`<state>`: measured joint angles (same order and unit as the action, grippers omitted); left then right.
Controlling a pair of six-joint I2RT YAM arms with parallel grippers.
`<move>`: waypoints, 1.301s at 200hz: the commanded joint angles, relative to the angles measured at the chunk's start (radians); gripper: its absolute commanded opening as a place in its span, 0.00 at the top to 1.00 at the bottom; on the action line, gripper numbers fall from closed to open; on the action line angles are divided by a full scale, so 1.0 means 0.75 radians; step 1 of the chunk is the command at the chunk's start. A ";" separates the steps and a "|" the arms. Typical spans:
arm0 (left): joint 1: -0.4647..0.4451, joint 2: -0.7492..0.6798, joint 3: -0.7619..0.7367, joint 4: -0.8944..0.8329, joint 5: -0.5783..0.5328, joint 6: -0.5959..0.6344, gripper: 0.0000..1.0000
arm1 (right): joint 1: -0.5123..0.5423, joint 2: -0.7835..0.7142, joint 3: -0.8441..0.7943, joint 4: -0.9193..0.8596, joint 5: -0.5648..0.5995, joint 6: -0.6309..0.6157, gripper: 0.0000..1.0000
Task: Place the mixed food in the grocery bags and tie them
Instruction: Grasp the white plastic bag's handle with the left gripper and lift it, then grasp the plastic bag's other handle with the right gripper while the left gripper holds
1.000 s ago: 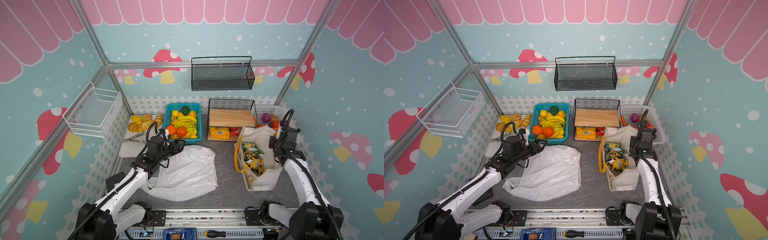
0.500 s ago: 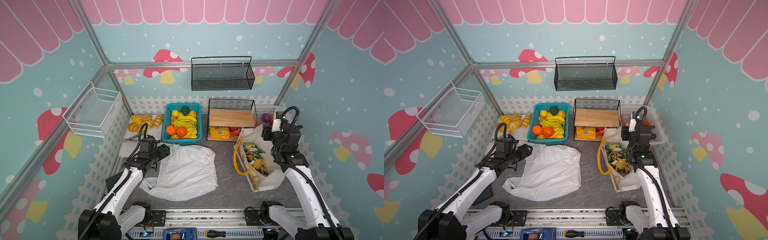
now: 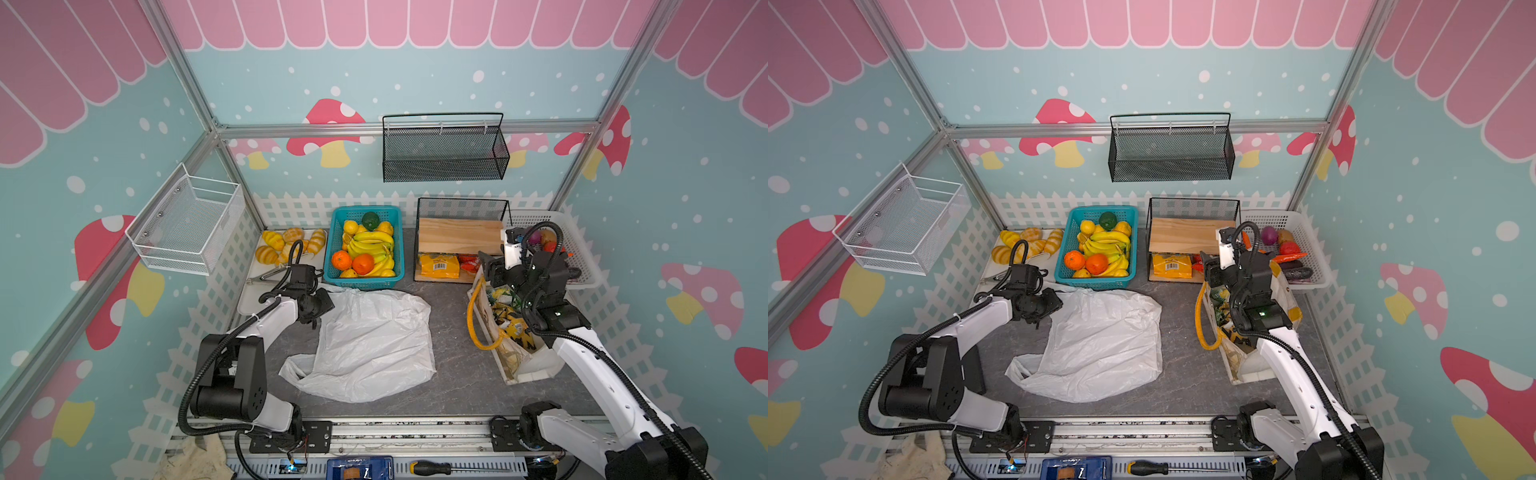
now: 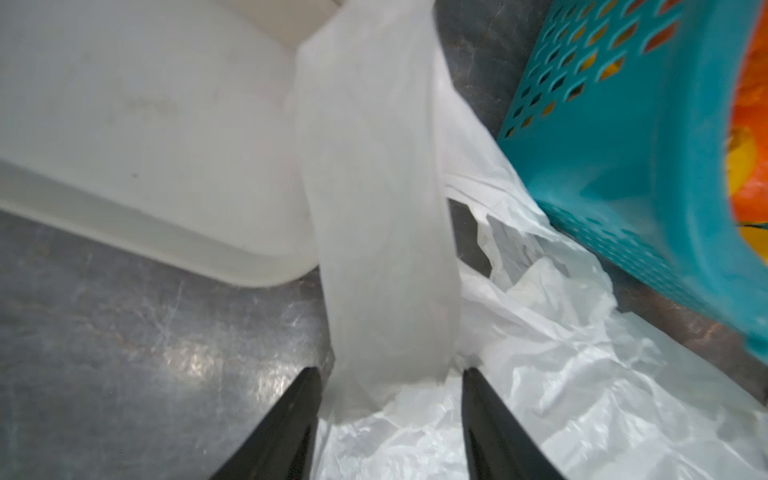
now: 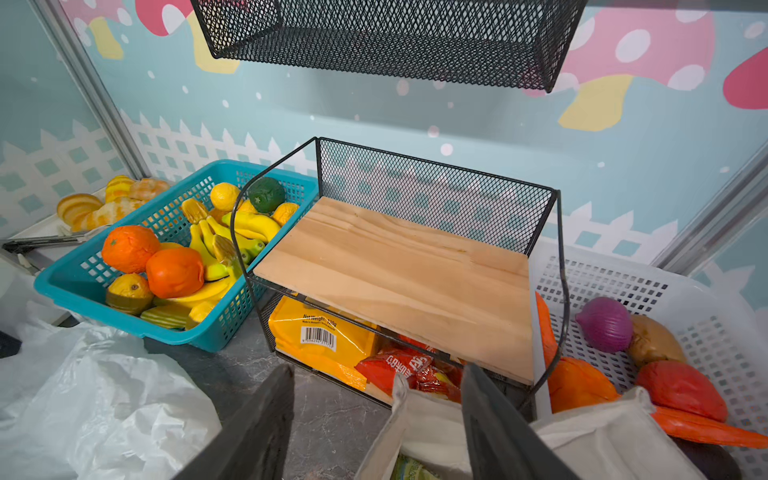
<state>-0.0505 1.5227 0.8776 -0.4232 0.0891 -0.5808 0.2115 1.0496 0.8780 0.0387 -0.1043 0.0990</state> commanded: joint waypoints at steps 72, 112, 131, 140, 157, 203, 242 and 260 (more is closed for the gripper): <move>-0.379 -0.516 -0.018 0.078 -0.238 -0.066 1.00 | 0.010 -0.037 -0.044 0.118 -0.199 0.042 0.36; -0.778 -0.700 0.106 0.106 -0.373 -0.005 1.00 | 0.183 0.082 0.047 0.233 -0.640 -0.052 0.30; -0.834 -0.693 0.217 0.108 -0.348 0.028 1.00 | 0.298 0.136 0.078 0.211 -0.743 -0.132 0.24; -0.858 -0.683 0.252 0.124 -0.339 0.026 1.00 | 0.363 0.149 0.079 0.207 -0.763 -0.184 0.22; -0.899 -0.655 0.295 0.168 -0.326 0.015 1.00 | 0.477 0.156 0.025 0.257 -0.691 -0.287 0.19; -1.002 -0.593 0.368 0.206 -0.306 0.007 1.00 | 0.642 0.230 -0.031 0.400 -0.193 -0.431 0.19; -1.027 -0.586 0.384 0.214 -0.267 0.001 1.00 | 0.679 0.342 -0.055 0.577 0.014 -0.551 0.26; -1.026 -0.586 0.386 0.215 -0.250 0.011 1.00 | 0.679 0.364 -0.095 0.678 -0.019 -0.579 0.47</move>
<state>-0.8143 1.0847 1.1309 -0.2825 -0.1242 -0.5751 0.7124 1.3033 0.8459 0.4076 -0.1749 -0.2447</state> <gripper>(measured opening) 0.047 0.657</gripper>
